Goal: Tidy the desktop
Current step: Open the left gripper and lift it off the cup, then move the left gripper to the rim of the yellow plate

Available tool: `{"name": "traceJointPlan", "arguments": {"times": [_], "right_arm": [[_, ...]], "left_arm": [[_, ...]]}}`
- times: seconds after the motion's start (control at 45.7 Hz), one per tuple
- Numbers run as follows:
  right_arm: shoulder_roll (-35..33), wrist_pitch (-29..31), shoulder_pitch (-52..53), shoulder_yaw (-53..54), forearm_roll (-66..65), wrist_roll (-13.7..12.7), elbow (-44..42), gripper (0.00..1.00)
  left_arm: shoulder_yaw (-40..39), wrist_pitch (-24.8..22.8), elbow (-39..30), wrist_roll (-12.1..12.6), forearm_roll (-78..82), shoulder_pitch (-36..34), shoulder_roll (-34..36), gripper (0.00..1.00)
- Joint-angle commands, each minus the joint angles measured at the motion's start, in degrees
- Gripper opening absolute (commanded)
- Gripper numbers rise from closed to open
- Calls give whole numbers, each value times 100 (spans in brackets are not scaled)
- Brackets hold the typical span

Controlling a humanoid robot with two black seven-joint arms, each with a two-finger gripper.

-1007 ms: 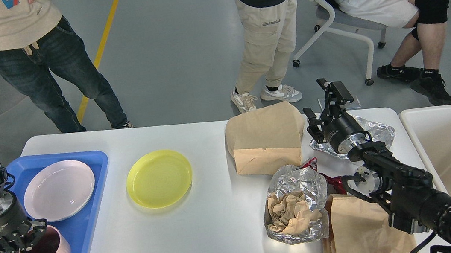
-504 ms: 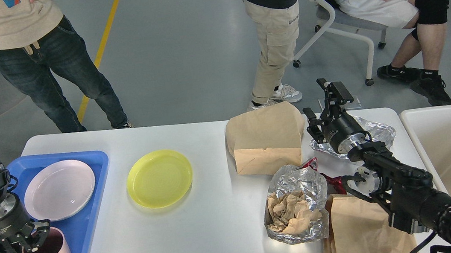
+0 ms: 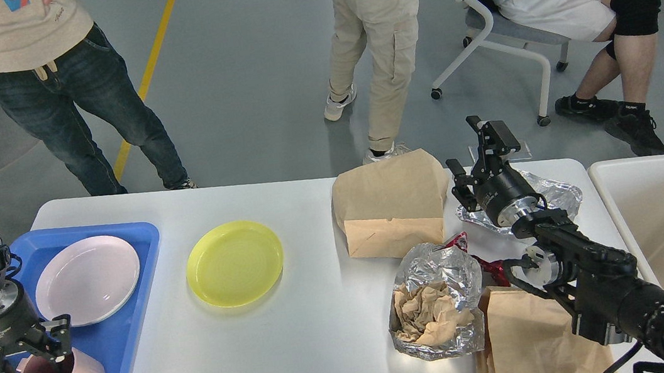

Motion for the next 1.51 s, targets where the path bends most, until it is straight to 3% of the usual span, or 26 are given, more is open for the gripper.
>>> {"name": "traceJointPlan", "arguments": {"times": [0.0, 0.328, 0.504, 0.657, 0.81, 0.941, 1.029, 1.27, 1.489], "right_arm": [[0, 0, 8, 0, 0, 6, 0, 100], [0, 0, 0, 0, 0, -3, 0, 100], [0, 0, 0, 0, 0, -3, 0, 100], [0, 0, 8, 0, 0, 6, 9, 100], [0, 0, 0, 0, 0, 6, 0, 100], [0, 0, 0, 0, 0, 6, 9, 100], [0, 0, 0, 0, 0, -3, 0, 100], [-8, 0, 8, 0, 0, 6, 9, 100], [0, 0, 0, 0, 0, 6, 0, 100]], "left_arm": [[350, 0, -166, -6, -16, -313, 98, 92], [465, 0, -237, -32, -69, -1244, -104, 94], [561, 0, -307, -436, -499, -1965, -745, 94], [561, 0, -456, -481, -508, -2405, -1299, 95], [500, 0, -456, -481, -526, -2379, -1853, 95], [386, 867, -412, -463, -622, -2063, -2125, 95], [254, 1132, -360, -446, -684, -1896, -2354, 95], [-62, 1229, 702, -174, -684, -851, -2855, 95], [-598, 1325, 1538, 802, -684, 99, -2970, 95]]}}
